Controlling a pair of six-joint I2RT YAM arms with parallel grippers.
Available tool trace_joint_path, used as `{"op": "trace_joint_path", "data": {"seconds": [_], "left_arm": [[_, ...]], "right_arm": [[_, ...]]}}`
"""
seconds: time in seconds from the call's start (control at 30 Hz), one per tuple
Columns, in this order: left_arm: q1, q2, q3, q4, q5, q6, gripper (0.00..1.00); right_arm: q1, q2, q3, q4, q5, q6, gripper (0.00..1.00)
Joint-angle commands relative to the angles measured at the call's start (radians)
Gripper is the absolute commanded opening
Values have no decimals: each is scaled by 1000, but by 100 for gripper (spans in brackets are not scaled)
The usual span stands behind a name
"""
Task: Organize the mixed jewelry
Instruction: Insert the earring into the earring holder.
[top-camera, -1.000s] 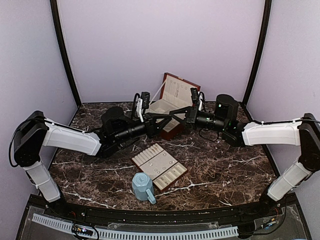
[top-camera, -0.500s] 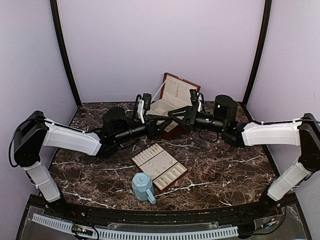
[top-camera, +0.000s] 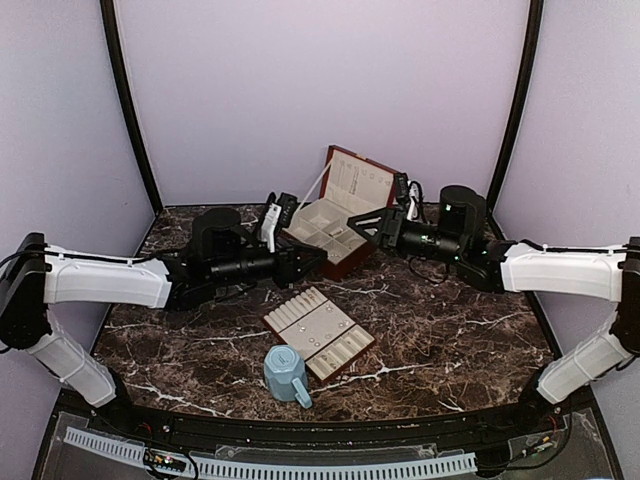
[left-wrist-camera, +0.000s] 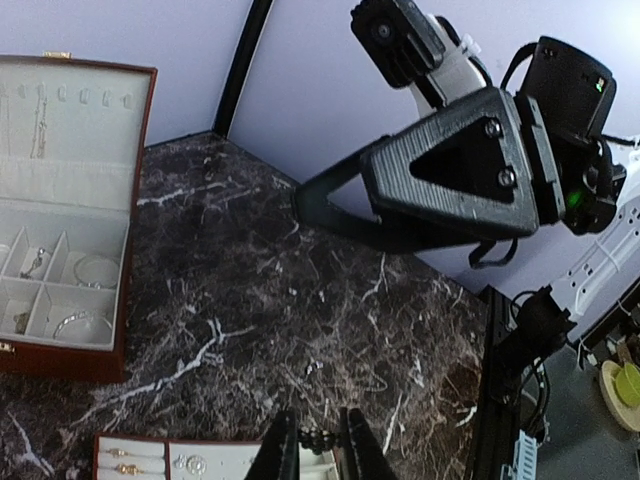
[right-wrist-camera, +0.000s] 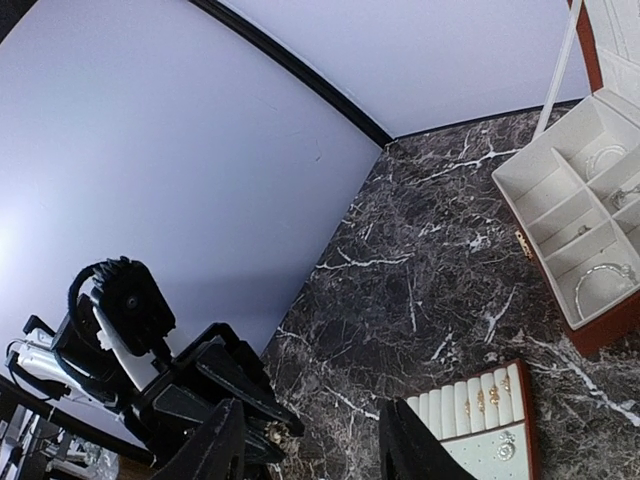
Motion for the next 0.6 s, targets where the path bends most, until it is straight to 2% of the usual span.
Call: {"op": "trace_joint_path", "data": {"seconds": [0.0,0.1,0.23,0.57], "left_arm": [[35,-75,51,-392,80,142,5],[64,-63,126,-620,103,203,5],[71,7,231,-823,108,289,6],[71,241,432,-1070,158,368,5]], "right_arm": [[-7,-39,-27,-78,62,-72,46],[-6,-53,-37,-116,86,-96,47],[-6,-79,-51,-147,114,-116,47],[-6,-131,-73,-208,174,-165,47]]}}
